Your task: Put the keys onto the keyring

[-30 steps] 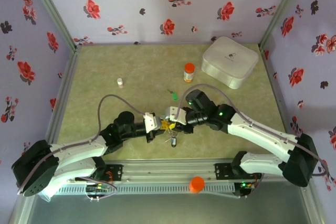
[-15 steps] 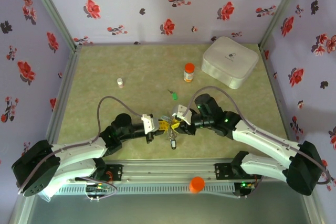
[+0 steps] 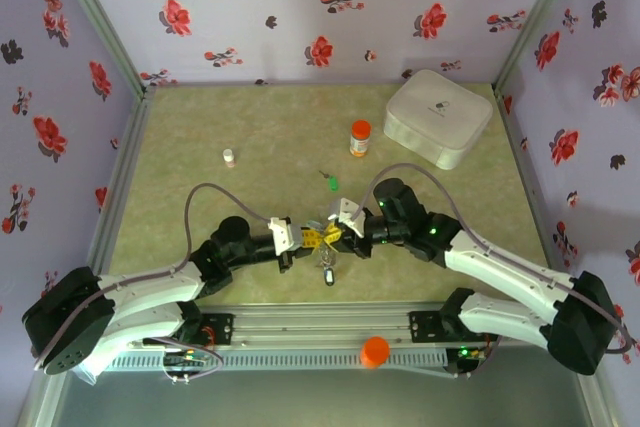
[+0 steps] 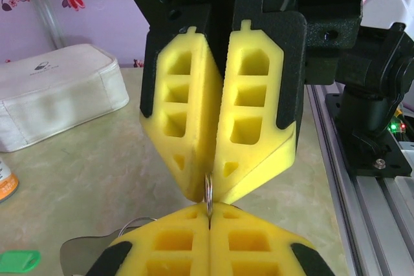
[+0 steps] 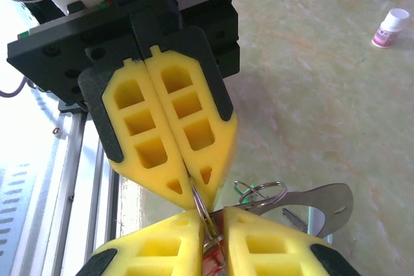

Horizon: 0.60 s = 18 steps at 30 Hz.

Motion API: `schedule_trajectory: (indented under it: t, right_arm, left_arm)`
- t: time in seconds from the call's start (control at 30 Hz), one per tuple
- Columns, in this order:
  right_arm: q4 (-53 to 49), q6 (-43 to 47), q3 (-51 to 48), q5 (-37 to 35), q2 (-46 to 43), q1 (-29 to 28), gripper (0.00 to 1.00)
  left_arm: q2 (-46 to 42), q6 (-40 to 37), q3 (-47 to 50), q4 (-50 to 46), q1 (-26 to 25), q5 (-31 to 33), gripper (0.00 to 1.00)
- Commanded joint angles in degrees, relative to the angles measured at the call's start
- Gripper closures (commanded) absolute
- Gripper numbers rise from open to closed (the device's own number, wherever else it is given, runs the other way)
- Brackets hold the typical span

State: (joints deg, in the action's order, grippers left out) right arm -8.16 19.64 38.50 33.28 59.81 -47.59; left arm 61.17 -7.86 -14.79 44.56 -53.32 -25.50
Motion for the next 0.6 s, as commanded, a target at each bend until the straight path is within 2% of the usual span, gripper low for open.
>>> schedule_trajectory:
  t: [0.0,0.1,0.17,0.23,0.57]
  right_arm:
    - [1.7,-0.9,0.3,2.5,1.0,0.0,0.90]
    - [1.2,-0.6,0.8,3.0,1.5,0.0,0.99]
    - [0.4,0.0,1.3,2.9,1.5,0.0,1.00]
    - [-1.4,0.7,2.1,2.2,1.6,0.0,1.00]
    - [-18.4,8.9,11.2,-3.3,4.8,-2.1,1.00]
  left_arm:
    - [-0.3,0.3,0.5,3.7,-0.1,-1.1,1.00]
    - [-0.4,0.3,0.5,3.5,-0.1,-1.0,1.00]
    - [-0.6,0.5,0.5,3.0,-0.1,-0.2,0.86]
    - [-1.1,0.5,0.4,1.8,-0.1,0.4,0.76]
    - [-7.7,-4.1,-4.1,-19.1,-0.1,2.9,0.74]
